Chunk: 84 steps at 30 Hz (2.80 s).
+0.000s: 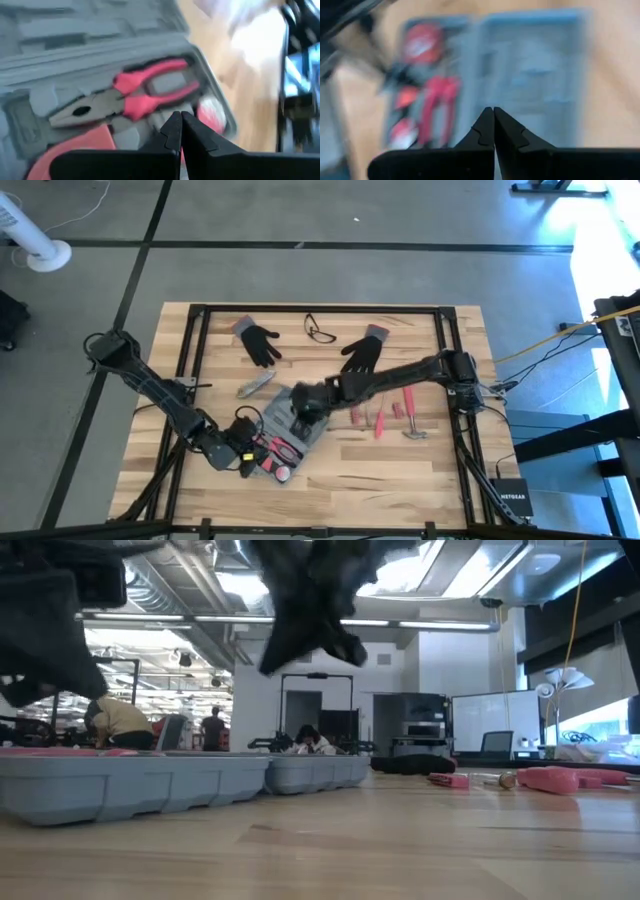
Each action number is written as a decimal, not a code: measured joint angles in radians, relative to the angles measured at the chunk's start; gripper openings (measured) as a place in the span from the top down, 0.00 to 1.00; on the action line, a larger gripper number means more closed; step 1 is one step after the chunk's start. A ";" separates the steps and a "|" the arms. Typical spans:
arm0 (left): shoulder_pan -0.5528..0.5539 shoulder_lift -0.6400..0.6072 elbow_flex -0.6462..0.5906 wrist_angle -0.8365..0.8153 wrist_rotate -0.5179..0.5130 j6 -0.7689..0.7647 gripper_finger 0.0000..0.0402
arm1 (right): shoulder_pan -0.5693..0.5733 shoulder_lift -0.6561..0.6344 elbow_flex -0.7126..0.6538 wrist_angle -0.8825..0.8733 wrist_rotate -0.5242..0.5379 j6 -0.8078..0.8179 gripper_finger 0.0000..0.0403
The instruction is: Prefit tool cases
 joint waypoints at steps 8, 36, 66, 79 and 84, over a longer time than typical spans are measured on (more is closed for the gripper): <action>-0.083 -0.053 0.001 -0.343 0.005 -0.140 1.00 | 0.106 0.039 0.001 0.144 0.002 0.034 1.00; 0.065 -0.010 -0.040 -0.320 0.102 -0.429 1.00 | 0.136 0.109 0.000 0.122 -0.009 0.087 0.97; 0.047 0.278 0.088 -0.076 0.030 -0.359 1.00 | 0.202 0.159 0.000 0.084 0.091 0.033 0.54; 0.013 0.274 0.175 -0.132 0.002 0.149 1.00 | 0.257 0.191 0.001 0.078 0.079 0.058 0.54; -0.006 0.279 0.209 -0.115 -0.001 0.237 1.00 | 0.263 0.197 0.000 0.071 0.123 0.099 0.54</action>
